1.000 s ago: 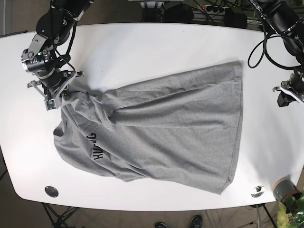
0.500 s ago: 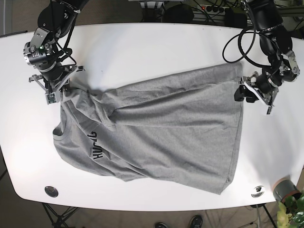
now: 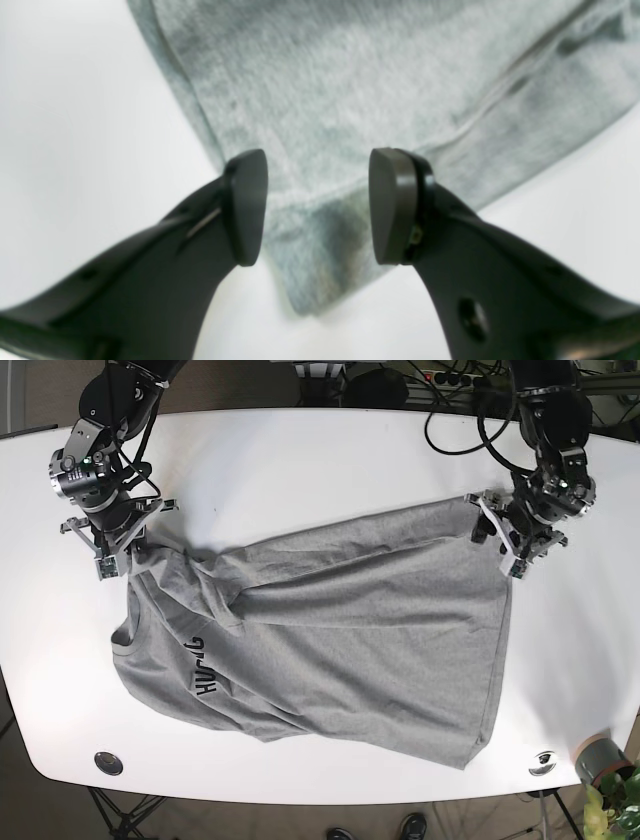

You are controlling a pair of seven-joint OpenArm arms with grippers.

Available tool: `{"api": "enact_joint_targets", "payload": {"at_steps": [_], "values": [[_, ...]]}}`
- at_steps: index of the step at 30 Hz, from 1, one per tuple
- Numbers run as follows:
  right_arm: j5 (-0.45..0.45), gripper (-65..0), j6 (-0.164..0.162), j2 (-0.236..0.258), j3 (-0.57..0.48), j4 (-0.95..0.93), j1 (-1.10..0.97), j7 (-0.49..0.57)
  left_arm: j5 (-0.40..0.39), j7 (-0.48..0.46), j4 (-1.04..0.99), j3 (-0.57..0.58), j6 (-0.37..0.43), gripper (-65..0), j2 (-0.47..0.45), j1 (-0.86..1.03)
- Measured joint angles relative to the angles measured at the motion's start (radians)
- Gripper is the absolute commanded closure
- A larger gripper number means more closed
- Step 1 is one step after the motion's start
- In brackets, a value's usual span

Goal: Fold the T-shirt properly
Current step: 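Grasp the shirt edge with the left gripper and pull it flat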

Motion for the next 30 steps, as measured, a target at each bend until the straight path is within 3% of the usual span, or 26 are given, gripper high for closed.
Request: {"api": "enact_joint_targets", "payload": {"at_steps": [4,7,11,17,19,21,23,30], "values": [[0.0,-2.4,0.0,0.0,0.0,0.0,0.002,0.0,0.187,-0.033,-0.003,0.012,-0.006,-30.6,0.059,0.01],[0.0,-2.4,0.0,0.0,0.0,0.0,0.001,0.0,0.239,-0.107,-0.048,0.04,-0.004,-30.6,0.067,0.006],[0.001,-2.4,0.0,-0.001,0.0,0.0,0.002,0.0,0.211,-0.183,-0.105,0.051,-0.004,-30.6,0.065,-0.003],[0.001,-2.4,0.0,-0.001,0.0,0.0,0.002,0.001,0.183,-0.208,-0.148,0.05,-0.009,-29.0,0.044,0.024],[0.0,-2.4,0.0,0.0,0.0,0.0,0.002,0.0,0.178,-0.217,-0.145,0.055,-0.011,-23.3,0.026,0.044],[0.0,-2.4,0.0,0.0,0.0,0.0,0.002,0.0,0.163,-0.241,-0.142,0.045,-0.042,-9.4,0.013,0.071],[0.001,-2.4,0.0,0.0,0.0,0.0,0.002,0.0,0.158,-0.254,-0.143,0.019,-0.101,0.0,0.013,0.079],[0.0,-2.4,0.0,0.0,0.0,0.0,0.002,0.0,0.158,-0.254,-0.154,-0.09,-0.132,0.0,0.019,0.1]]}}
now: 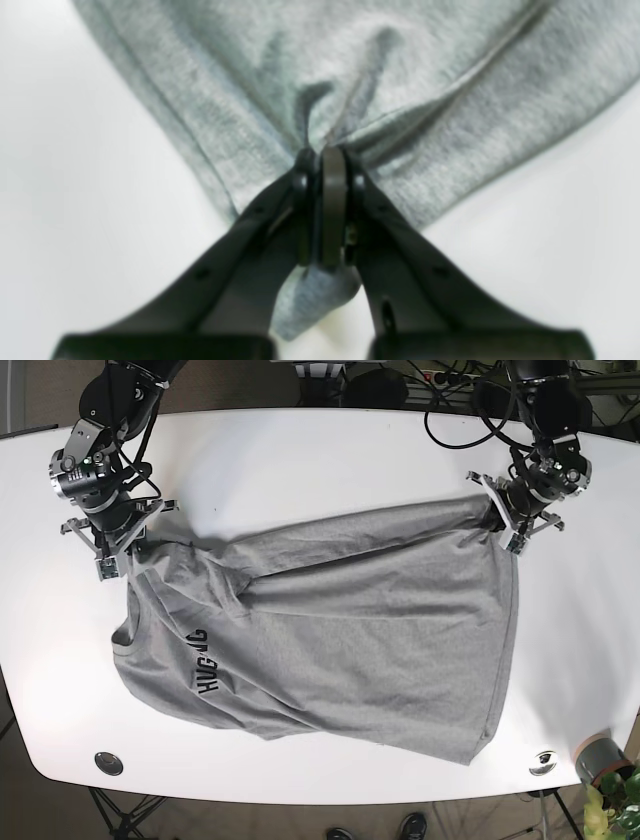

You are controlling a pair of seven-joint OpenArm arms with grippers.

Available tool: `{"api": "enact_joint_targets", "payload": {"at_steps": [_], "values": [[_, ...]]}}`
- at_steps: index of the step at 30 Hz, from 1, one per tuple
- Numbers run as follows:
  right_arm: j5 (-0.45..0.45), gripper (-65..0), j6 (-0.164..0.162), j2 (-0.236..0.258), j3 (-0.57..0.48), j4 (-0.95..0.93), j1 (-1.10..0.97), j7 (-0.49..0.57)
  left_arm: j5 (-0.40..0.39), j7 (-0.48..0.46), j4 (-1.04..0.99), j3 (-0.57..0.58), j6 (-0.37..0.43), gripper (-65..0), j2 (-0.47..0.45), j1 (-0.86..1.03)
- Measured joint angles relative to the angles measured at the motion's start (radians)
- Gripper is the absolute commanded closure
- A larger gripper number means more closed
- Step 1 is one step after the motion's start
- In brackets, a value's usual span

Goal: Fold the T-shirt properly
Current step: 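Grasp the shirt edge with the left gripper and pull it flat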

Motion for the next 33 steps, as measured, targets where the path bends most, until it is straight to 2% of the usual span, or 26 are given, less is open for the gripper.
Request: {"api": "enact_joint_targets", "payload": {"at_steps": [12,17,22,26,27,29,33], "values": [[0.003,-2.4,0.0,-0.001,0.002,0.0,-0.019,0.0,0.031,0.042,0.112,-0.089,0.006,0.0,-0.003,0.156],[0.001,-2.4,0.001,-0.001,0.002,0.002,-0.097,0.002,0.045,0.051,0.166,-0.119,0.009,0.0,-0.005,0.247],[0.004,-2.5,0.003,-0.012,0.003,0.003,-0.179,0.004,0.038,0.054,0.16,-0.198,0.001,0.0,-0.002,0.278],[0.089,-3.0,0.009,-0.031,0.036,0.002,-0.237,0.003,0.038,0.057,0.135,-0.256,0.001,0.0,-0.005,0.277],[0.111,-4.6,0.006,-0.03,0.04,0.002,-0.248,0.004,0.043,0.062,0.135,-0.265,0.001,0.0,-0.005,0.274],[0.127,-11.9,-0.001,-0.03,0.04,0.002,-0.259,0.002,0.057,0.087,0.143,-0.272,0.0,-6.0,-0.004,0.266],[0.132,-38.2,-0.008,-0.029,0.047,0.002,-0.256,0.002,0.08,0.114,0.177,-0.267,0.001,-24.9,0.003,0.242]]}}
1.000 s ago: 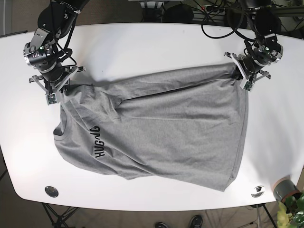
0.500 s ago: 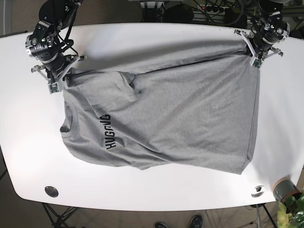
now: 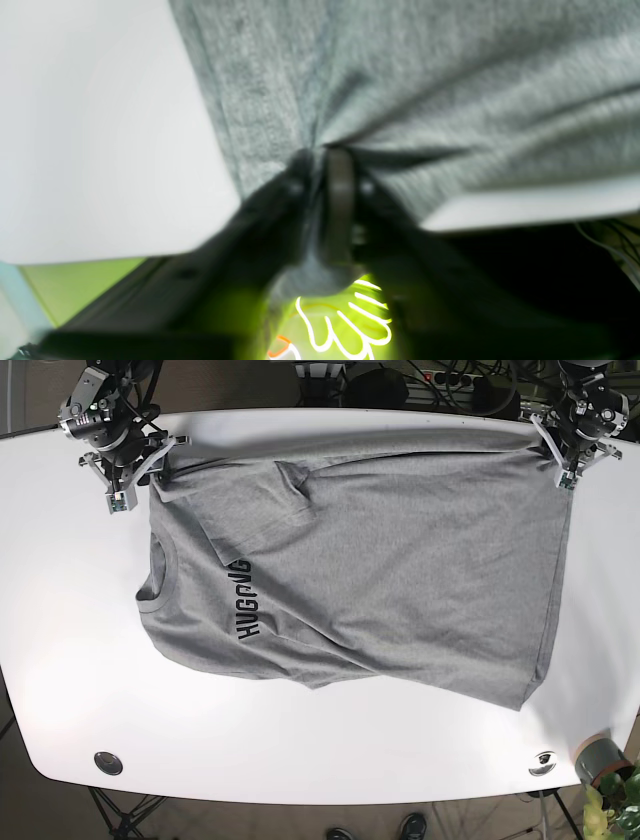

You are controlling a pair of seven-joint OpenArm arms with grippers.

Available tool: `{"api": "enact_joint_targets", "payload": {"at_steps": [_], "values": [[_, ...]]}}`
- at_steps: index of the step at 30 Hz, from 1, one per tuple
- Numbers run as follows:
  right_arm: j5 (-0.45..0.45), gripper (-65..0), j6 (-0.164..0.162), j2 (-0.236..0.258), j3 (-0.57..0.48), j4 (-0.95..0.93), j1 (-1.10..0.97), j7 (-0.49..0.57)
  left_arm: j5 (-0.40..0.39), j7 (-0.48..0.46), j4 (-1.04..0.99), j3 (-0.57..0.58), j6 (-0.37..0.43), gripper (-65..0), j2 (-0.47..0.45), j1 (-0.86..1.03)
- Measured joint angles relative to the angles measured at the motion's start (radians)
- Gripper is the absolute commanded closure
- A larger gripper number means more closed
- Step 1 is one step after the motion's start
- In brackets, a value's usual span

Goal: Fold the T-shirt properly
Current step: 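Grasp the shirt edge with the left gripper and pull it flat, then release and regrasp the shirt hem corners with both grippers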

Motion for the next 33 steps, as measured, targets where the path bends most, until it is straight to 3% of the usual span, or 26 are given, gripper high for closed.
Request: {"api": "enact_joint_targets", "payload": {"at_steps": [2,5,12,17,25,29,33], "values": [[0.003,-48.5,0.001,0.002,0.008,0.0,0.015,0.002,0.003,0.01,0.025,-0.004,0.0,-30.3,0.002,-0.028],[0.003,-53.9,0.005,0.002,0.037,0.0,0.052,0.001,0.002,0.021,0.062,-0.006,0.004,-31.8,0.005,-0.08],[-0.005,-53.9,0.004,0.014,0.095,-0.052,0.209,-0.001,0.002,0.122,0.091,-0.008,0.004,-31.8,0.005,-0.241],[-0.007,-53.9,-0.008,0.074,0.076,-0.138,0.327,0.006,0.0,0.114,0.092,-0.002,0.005,-31.8,0.005,-0.336],[0.0,-53.7,0.0,0.155,0.02,-0.414,0.526,0.003,0.003,0.118,0.063,-0.002,0.004,-31.8,0.005,-0.425],[-0.008,-53.7,-0.001,0.204,0.016,-0.58,0.649,0.041,0.011,0.126,0.043,-0.003,0.004,-31.8,0.007,-0.439],[-0.011,-53.7,-0.002,0.266,-0.079,-0.756,0.735,0.112,0.002,0.117,0.044,-0.002,0.004,-31.8,0.005,-0.444]]}}
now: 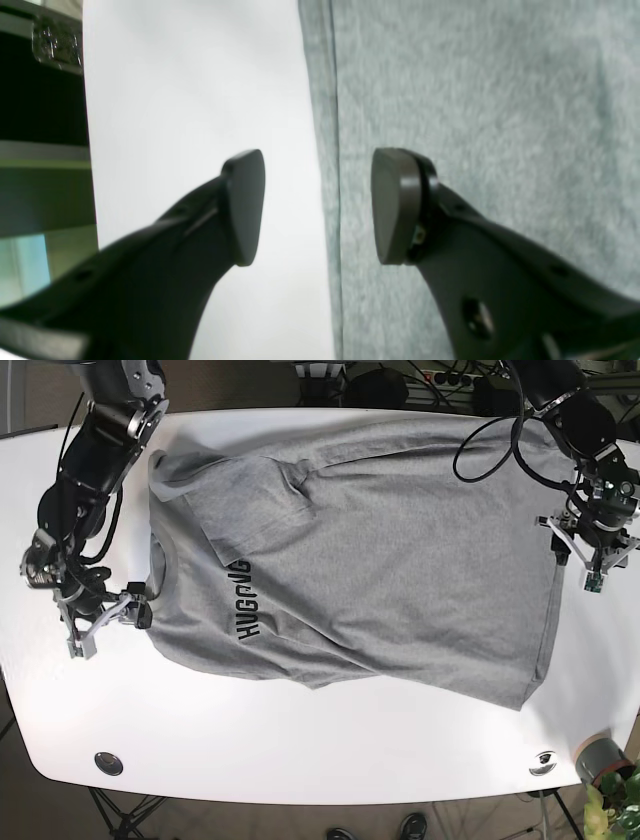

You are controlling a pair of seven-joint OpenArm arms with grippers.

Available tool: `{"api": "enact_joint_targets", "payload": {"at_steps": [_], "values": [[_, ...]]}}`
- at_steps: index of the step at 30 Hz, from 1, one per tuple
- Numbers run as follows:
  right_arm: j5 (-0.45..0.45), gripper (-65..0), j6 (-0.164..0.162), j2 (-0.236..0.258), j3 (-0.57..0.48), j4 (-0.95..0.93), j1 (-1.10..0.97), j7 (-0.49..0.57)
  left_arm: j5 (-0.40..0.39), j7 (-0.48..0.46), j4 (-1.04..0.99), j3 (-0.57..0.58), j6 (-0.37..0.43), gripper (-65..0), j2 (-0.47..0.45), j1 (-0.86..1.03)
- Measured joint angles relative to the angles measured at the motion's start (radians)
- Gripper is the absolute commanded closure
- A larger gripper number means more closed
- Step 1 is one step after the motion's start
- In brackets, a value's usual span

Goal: Fold the T-shirt properly
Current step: 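Release and regrasp the shirt hem corners with both grippers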

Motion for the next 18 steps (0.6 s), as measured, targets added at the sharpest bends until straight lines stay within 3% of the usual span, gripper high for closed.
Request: {"api": "enact_joint_targets", "payload": {"at_steps": [3,12,18], "values": [[0.01,-53.7,-0.001,0.025,-0.055,-0.13,0.05,0.094,0.004,0.001,0.0,-0.001,0.0,-31.8,0.009,0.002],[0.001,-53.1,-0.043,0.079,-0.184,-0.445,0.138,0.285,0.005,0.004,0.0,-0.002,0.0,-31.8,0.025,0.003],[0.008,-38.2,-0.04,0.036,-0.201,-0.462,0.139,0.317,0.004,0.004,0.0,-0.002,0.0,-31.8,0.025,0.0]]}}
